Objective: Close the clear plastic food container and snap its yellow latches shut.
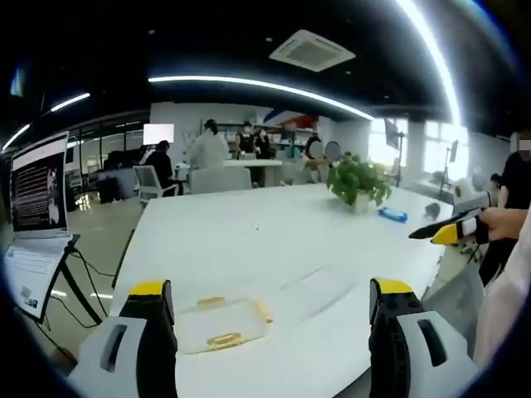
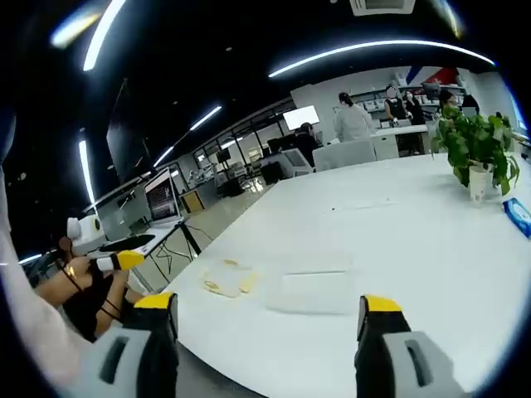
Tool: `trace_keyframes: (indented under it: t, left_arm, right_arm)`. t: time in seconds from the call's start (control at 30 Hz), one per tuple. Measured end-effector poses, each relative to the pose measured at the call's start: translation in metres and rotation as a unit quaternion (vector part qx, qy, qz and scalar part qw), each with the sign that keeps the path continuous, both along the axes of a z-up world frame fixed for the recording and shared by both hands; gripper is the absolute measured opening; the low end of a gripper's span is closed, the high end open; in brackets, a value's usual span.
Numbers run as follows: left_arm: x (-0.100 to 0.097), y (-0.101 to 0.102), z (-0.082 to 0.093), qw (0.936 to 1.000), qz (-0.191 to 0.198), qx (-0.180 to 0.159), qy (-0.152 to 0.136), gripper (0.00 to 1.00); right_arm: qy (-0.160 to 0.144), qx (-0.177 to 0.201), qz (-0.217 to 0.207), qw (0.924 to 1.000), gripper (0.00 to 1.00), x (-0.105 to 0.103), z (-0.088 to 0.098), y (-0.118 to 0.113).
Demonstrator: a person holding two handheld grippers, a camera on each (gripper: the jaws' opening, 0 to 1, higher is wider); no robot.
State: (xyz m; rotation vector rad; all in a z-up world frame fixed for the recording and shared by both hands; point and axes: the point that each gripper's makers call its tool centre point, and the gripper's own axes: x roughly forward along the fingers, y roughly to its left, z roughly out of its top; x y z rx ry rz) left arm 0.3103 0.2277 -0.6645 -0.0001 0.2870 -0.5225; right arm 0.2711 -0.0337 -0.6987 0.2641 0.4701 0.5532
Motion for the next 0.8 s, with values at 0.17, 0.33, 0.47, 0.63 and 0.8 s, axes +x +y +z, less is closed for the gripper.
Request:
trace_keyframes:
  t: [0.17,0.33,0.47,0.63,0.8]
  left_arm:
    - [0.001,0.000,-0.004,1.0000,0.002,0.003,0.006,0.98]
    - [0.001,0.003,-0.014,0.9996,0.007,0.006,0.028,0.97]
    - [0.000,0.005,-0.022,0.9990,0.013,-0.004,0.043,0.96]
    - [-0.002,0.005,-0.027,0.9985,0.014,-0.006,0.053,0.96]
    - [-0.004,0.006,-0.034,0.9979,0.018,0.000,0.062,0.95]
  right_arm:
    - [-0.006,-0.021,-0.011,0.9997,0.97,0.003,-0.002,-0.006]
    - [0.000,-0.013,-0.012,0.9998,0.96,0.001,-0.004,-0.008]
    - [0.006,-0.019,-0.008,0.9998,0.96,-0.001,-0.008,-0.007]
    - [0.004,-0.026,-0.006,0.9996,0.97,-0.001,-0.010,-0.007]
    - [0.008,-0.033,-0.004,0.9994,1.00,0.000,-0.013,-0.006]
